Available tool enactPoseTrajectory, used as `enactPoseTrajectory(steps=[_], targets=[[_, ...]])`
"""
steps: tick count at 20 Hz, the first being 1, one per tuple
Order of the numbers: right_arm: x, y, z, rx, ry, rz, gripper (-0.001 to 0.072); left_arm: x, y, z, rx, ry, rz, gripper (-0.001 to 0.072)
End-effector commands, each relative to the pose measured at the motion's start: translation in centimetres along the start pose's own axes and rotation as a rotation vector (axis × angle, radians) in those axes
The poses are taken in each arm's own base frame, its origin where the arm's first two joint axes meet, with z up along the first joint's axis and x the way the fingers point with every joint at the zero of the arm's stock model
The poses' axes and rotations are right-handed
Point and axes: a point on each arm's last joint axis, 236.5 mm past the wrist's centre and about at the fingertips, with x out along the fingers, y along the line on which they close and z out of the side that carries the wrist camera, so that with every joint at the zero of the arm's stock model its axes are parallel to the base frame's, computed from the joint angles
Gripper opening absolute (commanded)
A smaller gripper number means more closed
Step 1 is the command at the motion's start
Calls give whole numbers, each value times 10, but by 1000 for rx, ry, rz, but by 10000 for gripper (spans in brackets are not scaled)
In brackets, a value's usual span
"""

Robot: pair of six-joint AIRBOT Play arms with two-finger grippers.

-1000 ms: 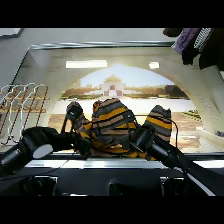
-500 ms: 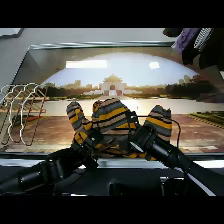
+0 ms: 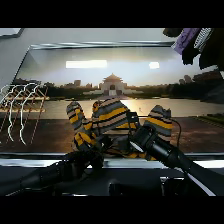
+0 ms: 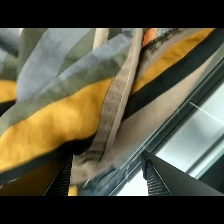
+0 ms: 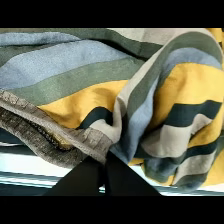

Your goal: Fold the clothes and pants, and hang the long-sleeved shirts on hangers.

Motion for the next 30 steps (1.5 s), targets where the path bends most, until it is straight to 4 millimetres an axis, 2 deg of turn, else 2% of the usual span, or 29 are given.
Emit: enactPoseTrajectory(steps=[1, 2, 3, 4, 7, 10, 12, 14, 18, 19, 20, 22, 23, 27, 30], targets=[[-1, 1, -1, 7, 4, 3, 34, 15, 7, 9, -84, -14, 5, 356], [-1, 0, -2, 8, 7, 1, 34, 17, 17, 9, -157, -8, 18, 275], [0, 0, -3, 8, 12, 0, 34, 20, 31, 8, -254, -1, 33, 131], [-1, 0, -4, 9, 16, -1, 34, 21, 45, 7, -347, 7, 45, 23], [-1, -1, -8, 13, 33, -3, 34, 19, 82, 19, -578, -7, 33, 22], [-1, 2, -11, 19, 45, 9, 34, 8, 99, 51, -672, -73, -63, 21], [-1, 4, -13, 23, 55, 19, 34, -3, 96, 71, -670, -107, -160, 22], [-1, 5, -13, 24, 56, 21, 34, -13, 83, 82, -654, -109, -253, 22], [-1, 9, -7, 37, 32, 39, 34, -16, 66, 71, -660, -32, -313, 23], [0, 10, -6, 43, 29, 42, 34, -16, 64, 67, -658, -15, -315, 31], [0, 11, -6, 51, 27, 44, 34, -16, 62, 64, -655, 2, -317, 117], [0, 12, -4, 62, 20, 51, 34, -18, 58, 56, -651, 40, -322, 360], [0, 13, -3, 65, 17, 55, 34, -20, 57, 54, -646, 53, -325, 404], [0, 13, -3, 65, 16, 55, 34, -24, 50, 45, -596, 84, -315, 404], [0, 13, -3, 67, 15, 56, 34, -19, 53, 36, -509, 100, -199, 404]])
